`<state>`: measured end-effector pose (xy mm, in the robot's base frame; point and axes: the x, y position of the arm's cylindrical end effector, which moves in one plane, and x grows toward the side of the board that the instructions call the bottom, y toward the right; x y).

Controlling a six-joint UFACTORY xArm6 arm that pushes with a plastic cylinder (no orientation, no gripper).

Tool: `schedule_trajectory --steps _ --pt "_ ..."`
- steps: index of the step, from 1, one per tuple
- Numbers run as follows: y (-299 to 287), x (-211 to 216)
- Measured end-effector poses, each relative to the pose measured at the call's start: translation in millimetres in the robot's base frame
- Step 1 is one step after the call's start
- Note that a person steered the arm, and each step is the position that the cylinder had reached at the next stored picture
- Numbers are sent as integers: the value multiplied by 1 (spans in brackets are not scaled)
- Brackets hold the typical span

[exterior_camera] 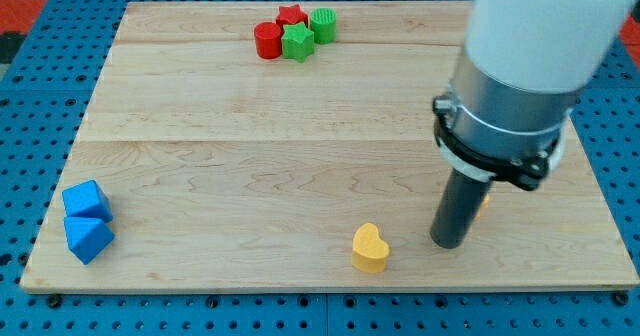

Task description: Slide the blue cube and blue triangle closer to the yellow heart

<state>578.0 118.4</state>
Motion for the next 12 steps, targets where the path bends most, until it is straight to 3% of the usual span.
schedule_trajectory --steps 2,3,4,5,6,7,8,9,10,11,12 --pt "-199 21" --pt "-229 9" --pt "-283 40" --pt "-336 39" --pt "-395 15" --pt "-420 -5" --pt "-400 -25" --pt "-335 -24" --pt "-419 -23" --pt "-417 -55" --pt "-352 -93"
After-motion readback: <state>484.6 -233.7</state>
